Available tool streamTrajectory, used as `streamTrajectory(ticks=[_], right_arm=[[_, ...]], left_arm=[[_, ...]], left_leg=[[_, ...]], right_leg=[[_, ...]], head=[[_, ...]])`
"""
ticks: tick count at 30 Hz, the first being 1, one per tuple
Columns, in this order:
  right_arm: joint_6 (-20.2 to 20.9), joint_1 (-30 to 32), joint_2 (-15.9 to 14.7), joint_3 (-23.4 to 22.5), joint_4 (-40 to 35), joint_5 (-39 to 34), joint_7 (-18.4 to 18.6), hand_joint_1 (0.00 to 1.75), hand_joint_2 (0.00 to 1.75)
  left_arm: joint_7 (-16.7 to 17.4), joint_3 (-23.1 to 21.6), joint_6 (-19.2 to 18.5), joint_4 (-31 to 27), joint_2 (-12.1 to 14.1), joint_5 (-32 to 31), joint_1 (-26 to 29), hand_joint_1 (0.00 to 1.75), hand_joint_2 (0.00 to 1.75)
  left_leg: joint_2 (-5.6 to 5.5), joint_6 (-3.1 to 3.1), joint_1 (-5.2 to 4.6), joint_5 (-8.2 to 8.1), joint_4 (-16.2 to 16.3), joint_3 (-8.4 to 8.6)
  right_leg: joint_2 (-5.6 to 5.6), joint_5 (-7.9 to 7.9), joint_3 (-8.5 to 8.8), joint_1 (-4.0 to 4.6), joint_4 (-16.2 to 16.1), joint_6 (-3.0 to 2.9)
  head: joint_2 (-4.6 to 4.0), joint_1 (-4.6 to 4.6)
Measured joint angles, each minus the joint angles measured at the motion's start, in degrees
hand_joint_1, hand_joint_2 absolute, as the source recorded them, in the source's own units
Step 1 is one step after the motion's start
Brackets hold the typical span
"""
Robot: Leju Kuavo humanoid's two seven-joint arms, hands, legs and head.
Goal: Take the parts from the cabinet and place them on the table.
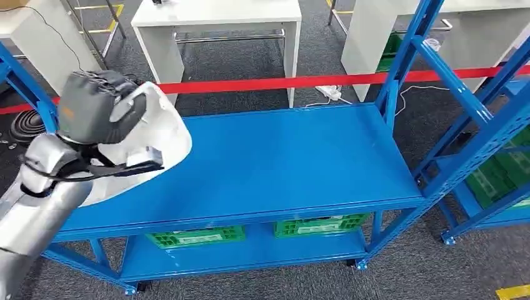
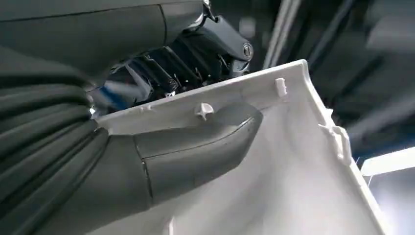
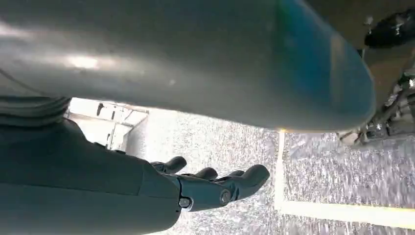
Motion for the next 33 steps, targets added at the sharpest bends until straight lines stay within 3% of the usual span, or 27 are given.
streamTrajectory(ticks=[7, 8, 9, 10, 13, 14, 15, 16, 18, 19, 20, 21, 23, 24, 25, 27, 28, 29, 30, 31, 33], right_arm=[[-1.56, -0.68, -0.9, -0.07, 0.0, 1.22, 0.0, 0.0, 0.0], [-1.97, -0.9, -1.03, -0.07, 0.0, 1.31, 0.0, 0.0, 0.0], [-2.28, -1.11, -1.55, -0.07, 0.0, 1.35, 0.0, 0.0, 0.0], [-2.43, -1.27, -1.71, -0.07, 0.0, 1.35, 0.02, 0.0, 0.0], [-2.73, -1.23, -2.45, -0.07, 0.0, 1.51, 0.0, 0.0, 0.0], [-2.85, -1.12, -2.76, -0.07, 0.0, 1.64, 0.0, 0.0, 0.0], [-2.95, -1.04, -2.89, -0.07, 0.0, 1.79, 0.02, 0.0, 0.0], [-3.04, -1.01, -3.17, -0.07, 0.0, 2.06, 0.02, 0.0, 0.0], [-3.13, -1.05, -3.46, -0.04, 0.0, 2.41, 0.02, 0.0, 0.0], [-3.19, -1.1, -3.43, -0.04, 0.0, 2.51, 0.0, 0.0, 0.0], [-3.28, -1.0, -3.45, -0.02, 0.0, 2.65, -0.07, 0.0, 0.0], [-3.41, -0.92, -3.5, -0.02, 0.0, 2.78, 0.0, 0.0, 0.0], [-3.59, -0.86, -3.54, 0.07, 0.0, 3.06, 0.02, 0.0, 0.0], [-3.78, -0.83, -3.54, 0.17, 0.02, 3.47, 0.0, 0.0, 0.0], [-4.0, -0.83, -3.54, 0.35, 0.0, 3.94, 0.0, 0.0, 0.0], [-4.31, -0.67, -3.54, 0.83, 0.0, 4.72, 0.0, 0.0, 0.0], [-4.44, -0.54, -3.54, 1.03, 0.02, 4.87, 0.0, 0.0, 0.0], [-4.61, -0.37, -3.54, 1.18, 0.02, 5.11, 0.0, 0.0, 0.0], [-4.79, -0.22, -3.54, 1.25, 0.0, 5.22, 0.0, 0.0, 0.0], [-4.92, -0.11, -3.54, 1.31, 0.0, 5.33, 0.02, 0.0, 0.0], [-4.92, -0.06, -3.5, 1.51, 0.02, 5.68, 0.02, 0.0, 0.0]], left_arm=[[-2.3, 8.11, 2.76, -15.24, -0.13, -1.69, 11.33, 1.75, 1.75], [-2.59, 8.89, 3.09, -16.97, -0.15, -2.06, 13.1, 1.75, 1.75], [-2.94, 9.83, 3.37, -18.69, -0.35, -2.45, 14.92, 1.75, 1.75], [-3.13, 10.49, 3.59, -19.85, -0.55, -2.78, 16.21, 1.75, 1.75], [-3.66, 12.03, 3.96, -22.16, -1.23, -2.78, 19.69, 1.75, 1.75], [-3.68, 12.28, 4.09, -22.53, -1.53, -2.78, 20.51, 1.75, 1.75], [-3.79, 12.6, 4.2, -23.03, -1.88, -2.78, 21.37, 1.75, 1.75], [-3.87, 12.98, 4.27, -23.43, -2.14, -2.78, 22.02, 1.75, 1.75], [-4.05, 13.83, 4.36, -24.46, -2.45, -2.8, 23.36, 1.75, 1.75], [-4.2, 14.2, 4.57, -25.3, -2.54, -2.82, 24.28, 1.75, 1.75], [-4.31, 14.51, 4.66, -25.84, -2.54, -2.98, 25.12, 1.75, 1.75], [-4.49, 14.9, 4.79, -26.25, -2.58, -3.15, 25.91, 1.75, 1.75], [-4.86, 15.65, 4.84, -26.95, -2.56, -3.57, 27.35, 1.75, 1.75], [-4.88, 15.99, 4.9, -27.04, -2.56, -3.7, 27.89, 1.75, 1.75], [-4.92, 16.43, 5.01, -27.15, -2.49, -3.78, 28.44, 1.75, 1.75], [-5.19, 17.57, 5.67, -27.41, -2.4, -3.76, 29.91, 1.75, 1.75], [-5.36, 18.2, 6.13, -27.58, -2.4, -3.74, 30.92, 1.75, 1.75], [-5.45, 18.57, 6.63, -27.89, -2.38, -3.74, 32.16, 1.75, 1.75], [-5.76, 18.95, 6.96, -28.11, -2.38, -3.74, 33.27, 1.75, 1.75], [-6.04, 19.27, 7.39, -28.37, -2.36, -3.74, 34.26, 1.75, 1.75], [-6.36, 19.93, 8.09, -28.81, -2.21, -3.76, 35.57, 1.75, 1.75]], left_leg=[[0.02, 0.83, -0.57, -0.06, 0.12, 0.19], [0.12, 1.17, -0.19, 0.28, -0.49, 0.35], [0.45, 1.4, 0.23, 0.7, -1.03, 0.64], [0.47, 1.72, 0.38, 0.81, -1.18, 0.6], [0.57, 1.74, 0.51, 0.84, -0.94, 0.13], [0.56, 1.69, 0.57, 0.86, -0.77, -0.08], [0.54, 1.61, 0.7, 0.89, -0.58, -0.25], [0.53, 1.43, 0.86, 0.92, -0.37, -0.42], [0.49, 0.72, 1.25, 0.84, 0.42, -0.89], [0.41, 0.16, 1.07, 0.87, 0.67, -1.22], [0.35, -0.28, 1.02, 0.89, 0.77, -1.22], [0.33, -0.68, 0.95, 0.99, 0.99, -1.26], [0.24, -1.57, 1.05, 1.53, 0.67, -1.43], [0.27, -1.87, 1.18, 1.03, 1.08, -1.68], [0.4, -2.06, 1.22, -1.07, 2.61, -2.44], [0.39, -2.48, 1.25, -6.98, 10.64, -5.01], [0.39, -2.59, 1.25, -9.06, 14.82, -6.26], [0.39, -2.59, 1.25, -9.99, 17.55, -6.73], [0.38, -2.45, 1.24, -9.49, 17.45, -5.93], [0.38, -2.2, 1.23, -7.94, 14.9, -3.92], [0.38, -1.27, 1.0, -4.54, 4.76, 2.79]], right_leg=[[0.06, 0.1, 0.33, -0.56, -0.22, 0.95], [0.12, 0.14, 0.39, -0.39, -0.28, 1.14], [-0.03, -0.72, 0.27, -0.42, 0.47, 1.36], [-0.12, -2.59, -0.64, -0.22, 2.47, 1.53], [-0.17, -9.12, -6.31, -0.65, 15.6, 2.14], [-0.18, -9.27, -7.08, -0.76, 17.54, 2.3], [-0.2, -7.98, -6.43, -0.93, 16.56, 2.48], [-0.24, -5.98, -4.63, -1.1, 13.32, 2.64], [-0.47, -1.91, 1.57, -1.55, 2.42, 3.06], [-0.16, -3.06, 2.29, -1.19, 1.35, 2.63], [0.23, -1.63, 1.45, -1.03, 1.97, 1.71], [0.22, -2.47, 1.67, -1.1, 1.14, 1.37], [0.22, -2.04, 1.2, -1.03, 1.31, 0.34], [-0.09, -1.59, 1.02, -1.23, 1.11, -0.32], [-0.14, -1.3, 0.7, -1.21, 1.11, -0.71], [-0.24, -0.62, -0.2, -1.09, 1.14, -1.14], [-0.26, -0.27, -0.71, -0.97, 1.16, -1.21], [-0.27, 0.1, -1.2, -0.86, 1.17, -1.24], [-0.29, 0.43, -1.63, -0.75, 1.18, -1.23], [-0.3, 0.79, -2.04, -0.62, 1.2, -1.2], [-0.29, 1.42, -2.66, -0.42, 1.2, -1.08]], head=[[0.0, -0.02], [0.0, -0.02], [0.0, -0.04], [0.0, 0.18], [0.0, 0.22], [0.0, 0.24], [0.0, 0.22], [0.0, 0.24], [0.0, 0.24], [0.0, 0.24], [0.0, 0.2], [0.0, 0.17], [0.0, 0.22], [0.0, 0.17], [0.0, 0.09], [0.0, 0.02], [0.0, 0.0], [0.0, 0.02], [0.0, 0.02], [0.0, 0.0], [0.0, 0.02]])
